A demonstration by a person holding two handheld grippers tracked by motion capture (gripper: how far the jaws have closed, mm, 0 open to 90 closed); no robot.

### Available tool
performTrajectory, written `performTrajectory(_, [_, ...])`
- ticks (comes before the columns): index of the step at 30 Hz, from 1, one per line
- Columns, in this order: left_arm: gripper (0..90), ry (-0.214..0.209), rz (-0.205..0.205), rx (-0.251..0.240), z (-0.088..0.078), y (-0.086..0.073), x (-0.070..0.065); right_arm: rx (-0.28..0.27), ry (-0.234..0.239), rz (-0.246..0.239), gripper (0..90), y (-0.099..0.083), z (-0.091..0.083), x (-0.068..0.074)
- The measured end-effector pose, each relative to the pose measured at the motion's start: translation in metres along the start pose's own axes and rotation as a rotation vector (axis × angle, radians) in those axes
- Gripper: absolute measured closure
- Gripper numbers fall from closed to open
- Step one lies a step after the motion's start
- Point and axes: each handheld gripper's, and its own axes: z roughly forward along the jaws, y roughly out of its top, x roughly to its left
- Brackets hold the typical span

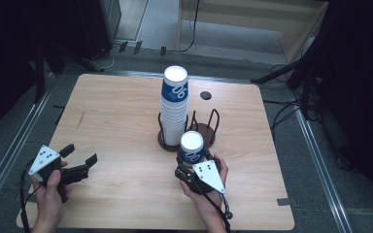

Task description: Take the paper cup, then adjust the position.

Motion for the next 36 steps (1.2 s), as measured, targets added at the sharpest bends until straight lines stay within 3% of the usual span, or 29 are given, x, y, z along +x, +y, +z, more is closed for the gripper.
performTrajectory(3, [8.6,-0.020,0.011,0.015,0.003,0.000,-0.005,0.003,0.006,-0.020,21.8,-0.002,0.000,0.004])
performTrajectory(5, [7.0,-0.053,0.025,0.056,0.008,0.001,-0.010,0.011,0.016,-0.029,21.8,-0.004,0.001,0.010])
performTrajectory(8, [1.1,-0.104,0.017,0.078,0.011,0.002,-0.014,0.020,0.024,-0.053,21.8,-0.008,0.003,0.016])
performTrajectory(17, [1.1,-0.155,0.047,0.089,0.011,0.010,-0.028,0.042,0.022,-0.168,21.8,-0.018,0.005,0.037])
performTrajectory(25, [1.1,-0.195,0.080,0.116,0.014,0.018,-0.041,0.045,0.021,-0.227,21.8,-0.021,0.006,0.046])
performTrajectory(31, [1.1,-0.238,0.107,0.137,0.018,0.020,-0.051,0.033,0.038,-0.314,21.8,-0.025,0.006,0.055])
performTrajectory(36, [1.1,-0.265,0.125,0.159,0.021,0.019,-0.056,0.028,0.045,-0.345,21.8,-0.026,0.005,0.060])
